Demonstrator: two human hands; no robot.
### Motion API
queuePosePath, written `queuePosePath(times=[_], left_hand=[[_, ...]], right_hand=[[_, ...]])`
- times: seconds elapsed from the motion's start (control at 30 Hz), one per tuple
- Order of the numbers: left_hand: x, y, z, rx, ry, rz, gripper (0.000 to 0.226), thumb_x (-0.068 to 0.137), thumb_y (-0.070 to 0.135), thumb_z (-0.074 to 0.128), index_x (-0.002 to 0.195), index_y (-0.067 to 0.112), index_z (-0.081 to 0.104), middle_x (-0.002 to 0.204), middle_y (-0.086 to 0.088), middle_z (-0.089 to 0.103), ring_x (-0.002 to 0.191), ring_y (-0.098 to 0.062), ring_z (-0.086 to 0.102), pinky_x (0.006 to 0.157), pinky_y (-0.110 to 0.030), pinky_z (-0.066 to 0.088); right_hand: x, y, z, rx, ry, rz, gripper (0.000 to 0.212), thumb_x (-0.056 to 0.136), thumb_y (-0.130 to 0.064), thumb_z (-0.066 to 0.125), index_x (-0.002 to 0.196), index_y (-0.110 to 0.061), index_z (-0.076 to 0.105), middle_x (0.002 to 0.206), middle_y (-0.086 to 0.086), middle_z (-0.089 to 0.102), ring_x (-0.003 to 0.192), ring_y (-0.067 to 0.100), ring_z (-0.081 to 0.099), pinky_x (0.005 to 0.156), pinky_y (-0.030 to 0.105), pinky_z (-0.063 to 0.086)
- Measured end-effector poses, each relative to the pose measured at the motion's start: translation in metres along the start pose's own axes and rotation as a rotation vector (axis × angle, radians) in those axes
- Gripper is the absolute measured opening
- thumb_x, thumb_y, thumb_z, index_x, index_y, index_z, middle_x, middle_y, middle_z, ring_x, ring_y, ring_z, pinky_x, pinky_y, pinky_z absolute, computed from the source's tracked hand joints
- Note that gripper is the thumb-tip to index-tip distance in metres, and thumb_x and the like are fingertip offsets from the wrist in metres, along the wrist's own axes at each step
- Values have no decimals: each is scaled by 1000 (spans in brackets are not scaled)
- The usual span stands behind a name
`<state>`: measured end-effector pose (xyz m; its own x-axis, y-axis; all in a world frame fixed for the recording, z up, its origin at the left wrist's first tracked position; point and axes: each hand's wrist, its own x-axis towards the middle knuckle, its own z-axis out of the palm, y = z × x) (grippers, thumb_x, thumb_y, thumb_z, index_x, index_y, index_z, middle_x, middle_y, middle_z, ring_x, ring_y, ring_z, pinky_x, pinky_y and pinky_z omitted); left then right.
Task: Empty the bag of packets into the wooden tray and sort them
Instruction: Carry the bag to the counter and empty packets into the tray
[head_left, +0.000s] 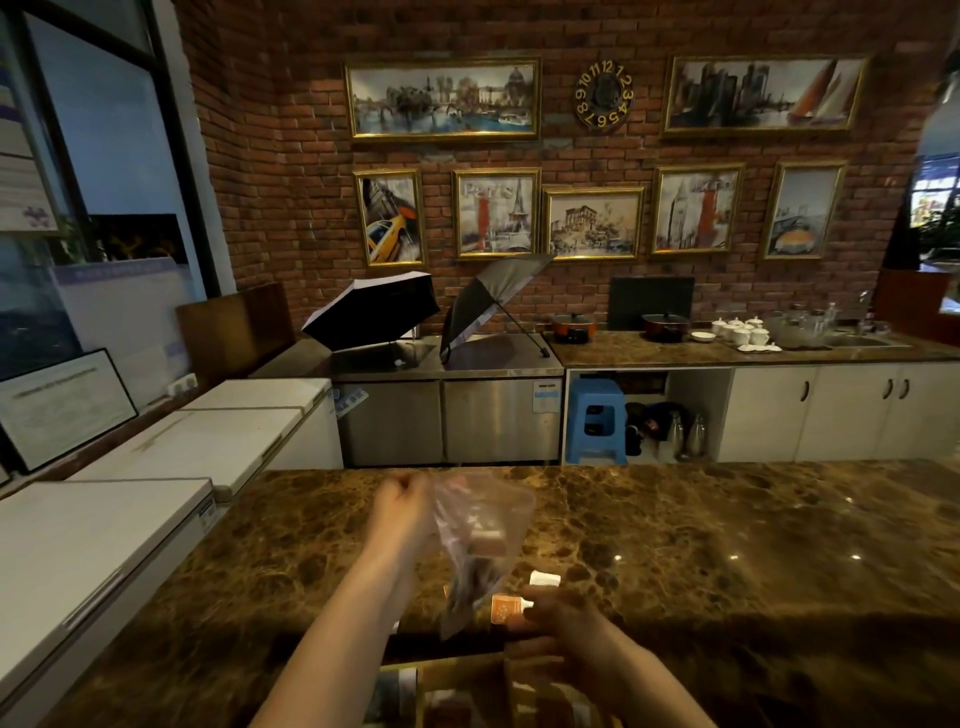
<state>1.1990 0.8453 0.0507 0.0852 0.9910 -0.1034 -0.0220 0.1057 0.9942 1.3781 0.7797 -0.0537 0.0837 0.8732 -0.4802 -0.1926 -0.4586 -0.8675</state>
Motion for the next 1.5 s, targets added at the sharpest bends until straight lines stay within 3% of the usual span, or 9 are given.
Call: queuePosePath(times=[0.2,0.4,0.57,0.87,0.97,1.13,1.23,1.33,1.5], left_hand=[[-7,18,2,-482,-102,-60,31,106,18,38,111,2,64,102,-16,78,97,-31,75,87,-49,59],[-3,-3,-15,-472,-67,-106,28,105,15,41,107,1,65,100,-22,77,93,-34,74,93,-52,55],[0,-42,-30,-287,-58,-197,28,104,15,44,119,1,63,106,-20,76,97,-35,74,85,-49,59],[8,-64,-31,209,63,56,10,99,29,58,108,30,60,121,-2,64,111,-22,61,97,-40,50],[9,-70,-24,472,-161,184,26,97,30,60,123,30,55,121,5,58,109,-13,56,77,-20,44],[11,-87,-10,749,-431,211,62,90,42,68,145,34,40,140,9,51,130,-9,47,106,-31,42],[10,-97,-6,786,-511,220,74,86,33,71,150,32,33,138,3,57,123,-10,54,103,-28,47],[12,-100,-6,823,-455,275,63,87,22,73,142,32,44,118,6,68,106,-9,63,87,-18,50],[18,-99,-18,809,-441,356,25,85,29,76,107,33,67,106,17,71,99,-2,66,93,-37,54]], right_hand=[[-6,2,-2,439,-335,-190,60,79,-8,72,137,-10,61,141,26,59,133,45,54,100,60,51],[-15,3,-4,550,-376,-263,73,80,-13,78,145,-5,47,142,30,56,127,46,59,96,57,54],[-15,13,-16,559,-231,-212,58,88,-3,71,141,-3,50,130,31,64,102,43,72,72,47,64],[-12,18,-38,180,18,-191,52,84,-2,76,130,-14,56,116,22,74,105,43,72,96,59,56],[-13,14,-37,-79,60,-234,46,88,-4,74,126,-19,54,118,18,71,98,37,75,87,56,61],[-8,8,-29,-602,-9,-301,44,86,-14,74,123,-14,49,106,8,58,80,14,63,70,31,62],[-4,3,-21,-833,-58,-443,46,91,-8,69,125,-19,40,108,14,58,79,20,64,53,22,54],[-1,-1,-20,-1017,-24,-564,47,89,-12,72,123,-22,41,112,11,63,87,22,65,66,39,59],[-5,-22,-14,-1107,-30,-634,40,85,-25,73,115,-28,47,103,-3,67,91,16,67,79,43,58]])
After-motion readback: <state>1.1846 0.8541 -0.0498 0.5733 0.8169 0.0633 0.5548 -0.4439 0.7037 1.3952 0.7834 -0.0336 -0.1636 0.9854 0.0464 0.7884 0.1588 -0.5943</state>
